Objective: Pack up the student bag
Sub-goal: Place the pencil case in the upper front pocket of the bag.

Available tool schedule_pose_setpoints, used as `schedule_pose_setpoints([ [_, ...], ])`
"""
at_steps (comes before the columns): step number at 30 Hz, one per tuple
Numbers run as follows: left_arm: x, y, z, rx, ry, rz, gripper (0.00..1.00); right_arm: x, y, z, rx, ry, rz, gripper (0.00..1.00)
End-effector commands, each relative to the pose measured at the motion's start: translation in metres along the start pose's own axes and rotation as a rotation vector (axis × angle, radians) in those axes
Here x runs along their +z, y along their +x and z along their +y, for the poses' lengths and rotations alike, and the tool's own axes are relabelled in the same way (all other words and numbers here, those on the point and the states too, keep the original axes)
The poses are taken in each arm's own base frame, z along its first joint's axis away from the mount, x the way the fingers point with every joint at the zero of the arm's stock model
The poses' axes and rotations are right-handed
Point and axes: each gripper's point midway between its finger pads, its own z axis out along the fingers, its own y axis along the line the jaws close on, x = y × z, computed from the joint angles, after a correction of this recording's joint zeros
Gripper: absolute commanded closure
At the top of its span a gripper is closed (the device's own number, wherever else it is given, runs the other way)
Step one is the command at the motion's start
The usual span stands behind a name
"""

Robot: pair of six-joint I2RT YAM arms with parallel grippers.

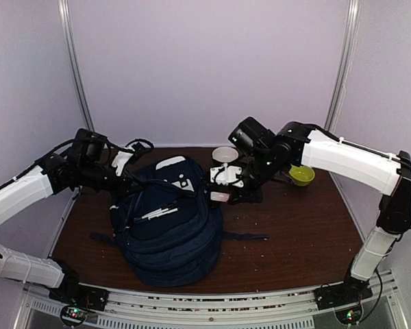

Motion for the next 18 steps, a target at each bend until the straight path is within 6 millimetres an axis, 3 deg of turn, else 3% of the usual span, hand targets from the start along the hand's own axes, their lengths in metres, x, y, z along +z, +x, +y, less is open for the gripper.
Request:
schedule_pose_setpoints([
  [1, -0.005, -0.031, 0.014, 0.011, -0.05, -0.113, 1.0, -0.013, -0.053, 0.034, -0.167, -0.013, -0.037, 0.78],
  [3, -0.005, -0.03, 0.013, 0.009, -0.048, -0.112, 1.0, -0.013, -0.08, 0.046, -0.24, -0.007, -0.057, 0.78],
  [7, -0.006, -0.03, 0.014, 0.017, -0.056, -0.113, 1.0, 0.007, -0.123, 0.069, -0.381, 0.023, -0.064, 0.79],
  [13, -0.011, -0.031, 0.014, 0.024, -0.067, -0.124, 1.0, 0.054, -0.137, 0.072, -0.526, 0.124, 0.023, 0.8],
  [18, -0.011, -0.032, 0.013, 0.024, -0.06, -0.124, 1.0, 0.061, -0.141, 0.063, -0.543, 0.163, 0.028, 0.8],
])
